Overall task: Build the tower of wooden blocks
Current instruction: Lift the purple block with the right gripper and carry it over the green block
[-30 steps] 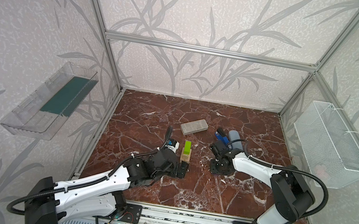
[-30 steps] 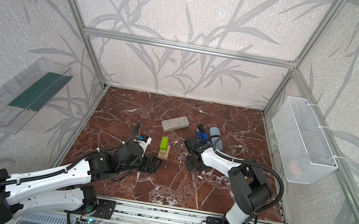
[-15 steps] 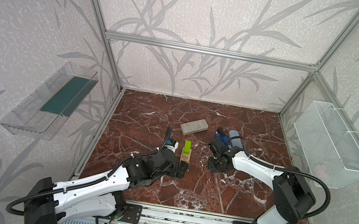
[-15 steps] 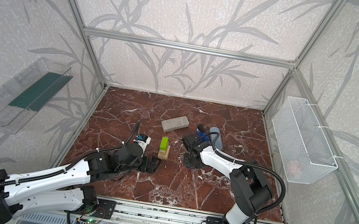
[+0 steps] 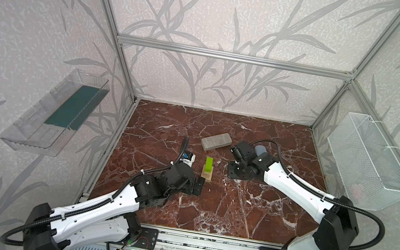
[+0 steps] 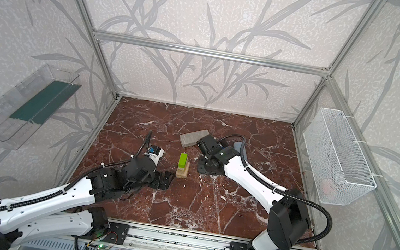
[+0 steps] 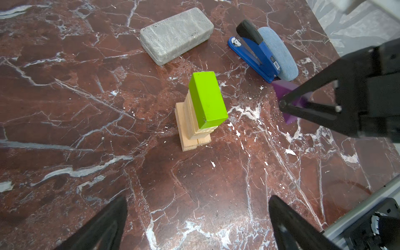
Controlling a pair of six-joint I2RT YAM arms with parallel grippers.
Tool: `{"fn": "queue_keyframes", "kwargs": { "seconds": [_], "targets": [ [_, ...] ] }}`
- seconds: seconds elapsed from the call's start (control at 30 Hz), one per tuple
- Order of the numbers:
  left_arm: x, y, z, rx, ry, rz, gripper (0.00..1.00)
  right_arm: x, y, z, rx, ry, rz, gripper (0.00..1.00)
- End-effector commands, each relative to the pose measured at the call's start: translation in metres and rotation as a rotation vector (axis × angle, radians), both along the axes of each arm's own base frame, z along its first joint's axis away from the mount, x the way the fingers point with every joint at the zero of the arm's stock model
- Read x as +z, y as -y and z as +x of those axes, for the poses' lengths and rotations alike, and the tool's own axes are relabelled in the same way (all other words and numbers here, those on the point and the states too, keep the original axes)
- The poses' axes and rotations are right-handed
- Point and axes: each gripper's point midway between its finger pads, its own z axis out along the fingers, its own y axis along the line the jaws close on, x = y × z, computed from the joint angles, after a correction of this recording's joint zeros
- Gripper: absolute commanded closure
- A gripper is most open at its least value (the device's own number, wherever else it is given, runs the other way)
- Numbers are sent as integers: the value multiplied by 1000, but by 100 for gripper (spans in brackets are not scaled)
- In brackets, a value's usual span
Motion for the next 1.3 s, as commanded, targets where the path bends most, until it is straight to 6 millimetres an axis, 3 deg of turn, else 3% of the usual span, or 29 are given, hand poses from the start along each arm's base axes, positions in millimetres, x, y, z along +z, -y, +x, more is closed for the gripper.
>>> {"fn": "queue_keyframes", "kwargs": {
  "seconds": [0.0, 0.23, 0.53, 0.9, 1.27],
  "targets": [
    [11, -10, 5, 17, 24, 9, 1, 26, -7, -3, -30, 21, 21, 78],
    [8, -29, 12, 75, 6, -36, 0, 46, -39, 5, -46, 51, 22, 80],
    [0, -51, 16, 149, 12, -61, 1, 48, -75, 15, -72, 64, -12, 81],
    [-3, -69, 15, 209, 24, -16, 1, 39, -98, 23, -98, 74, -57, 81],
    [-4, -71, 13, 213, 26, -24, 0, 24, -101, 30, -118, 77, -104, 81]
  ]
}}
